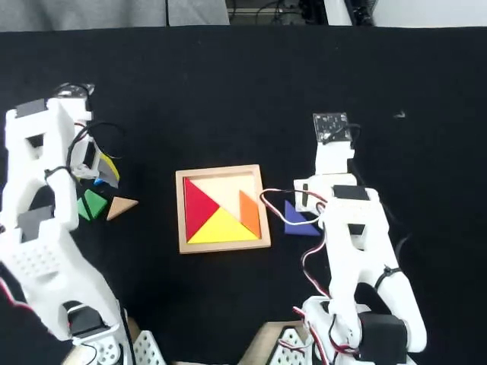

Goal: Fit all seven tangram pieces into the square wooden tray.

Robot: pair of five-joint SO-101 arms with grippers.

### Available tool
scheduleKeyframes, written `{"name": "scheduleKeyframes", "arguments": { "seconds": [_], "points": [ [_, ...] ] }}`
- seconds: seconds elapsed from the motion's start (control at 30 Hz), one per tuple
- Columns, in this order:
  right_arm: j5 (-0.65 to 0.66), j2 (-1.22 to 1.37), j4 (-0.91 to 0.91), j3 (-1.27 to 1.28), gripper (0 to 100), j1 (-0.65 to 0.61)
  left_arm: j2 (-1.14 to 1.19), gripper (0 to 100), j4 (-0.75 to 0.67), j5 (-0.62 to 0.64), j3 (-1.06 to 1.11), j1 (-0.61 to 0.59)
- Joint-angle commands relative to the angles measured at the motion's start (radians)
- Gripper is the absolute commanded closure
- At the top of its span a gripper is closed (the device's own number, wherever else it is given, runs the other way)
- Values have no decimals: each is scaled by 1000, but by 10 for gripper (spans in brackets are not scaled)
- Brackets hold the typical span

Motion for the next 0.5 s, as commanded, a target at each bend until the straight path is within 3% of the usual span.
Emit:
{"name": "scheduleKeyframes", "arguments": {
  "seconds": [0.0,0.47],
  "points": [
    [0,-1,-15,-4,987,11,58,721,-6,9,-148,41],
    [2,-1,-15,-5,987,11,371,725,2,9,-495,42]
  ]
}}
